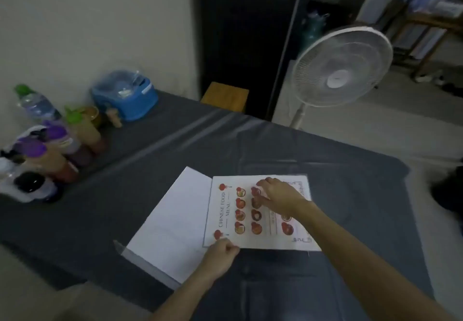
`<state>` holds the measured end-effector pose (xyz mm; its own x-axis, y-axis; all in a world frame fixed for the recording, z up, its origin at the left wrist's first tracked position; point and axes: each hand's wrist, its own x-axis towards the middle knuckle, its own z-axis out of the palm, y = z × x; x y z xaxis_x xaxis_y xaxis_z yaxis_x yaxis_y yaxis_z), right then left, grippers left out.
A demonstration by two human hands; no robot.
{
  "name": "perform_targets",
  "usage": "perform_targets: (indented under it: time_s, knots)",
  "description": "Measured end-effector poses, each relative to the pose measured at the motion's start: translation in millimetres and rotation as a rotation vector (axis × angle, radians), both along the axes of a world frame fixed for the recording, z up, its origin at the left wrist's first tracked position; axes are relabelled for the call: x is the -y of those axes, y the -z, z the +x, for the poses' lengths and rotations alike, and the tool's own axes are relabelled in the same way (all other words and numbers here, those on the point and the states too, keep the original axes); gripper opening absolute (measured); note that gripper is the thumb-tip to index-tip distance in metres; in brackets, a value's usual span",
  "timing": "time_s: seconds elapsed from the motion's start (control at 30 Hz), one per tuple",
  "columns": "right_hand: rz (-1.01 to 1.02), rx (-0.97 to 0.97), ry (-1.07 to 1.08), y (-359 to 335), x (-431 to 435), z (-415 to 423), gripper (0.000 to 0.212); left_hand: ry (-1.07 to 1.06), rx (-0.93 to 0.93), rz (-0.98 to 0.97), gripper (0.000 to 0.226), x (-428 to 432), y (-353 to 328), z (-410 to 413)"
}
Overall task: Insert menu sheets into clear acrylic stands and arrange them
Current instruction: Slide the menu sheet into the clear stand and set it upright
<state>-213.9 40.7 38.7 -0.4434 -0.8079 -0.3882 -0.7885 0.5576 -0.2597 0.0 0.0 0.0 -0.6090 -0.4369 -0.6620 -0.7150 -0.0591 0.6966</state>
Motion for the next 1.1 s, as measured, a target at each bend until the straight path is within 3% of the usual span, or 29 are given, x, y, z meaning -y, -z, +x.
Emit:
perform_targets:
  time_s: [0.3,0.4,0.73,1.1]
  knots:
    - [0.013,-0.054,-0.131,29.7,12.5,-44.5,0.051,-0.938,-0.072,0.439,0.004,-36.3,7.6,-23.5]
    - [0.021,-0.042,-0.149,36.8,19.3,-51.7,0.048,-1.115,-0.14,0.516,0.017,-40.7,13.8,-33.1]
    - [-0.003,-0.029,-0.139,54.7,34.8,-59.4,0.053,-1.363,-0.235,0.517,0.015,-45.6,26.6,-50.6]
    - [-0.035,0.004,-0.019,35.8,33.9,-69.9,0.056,-1.298,-0.219,0.383,0.021,-41.3,23.4,-57.2]
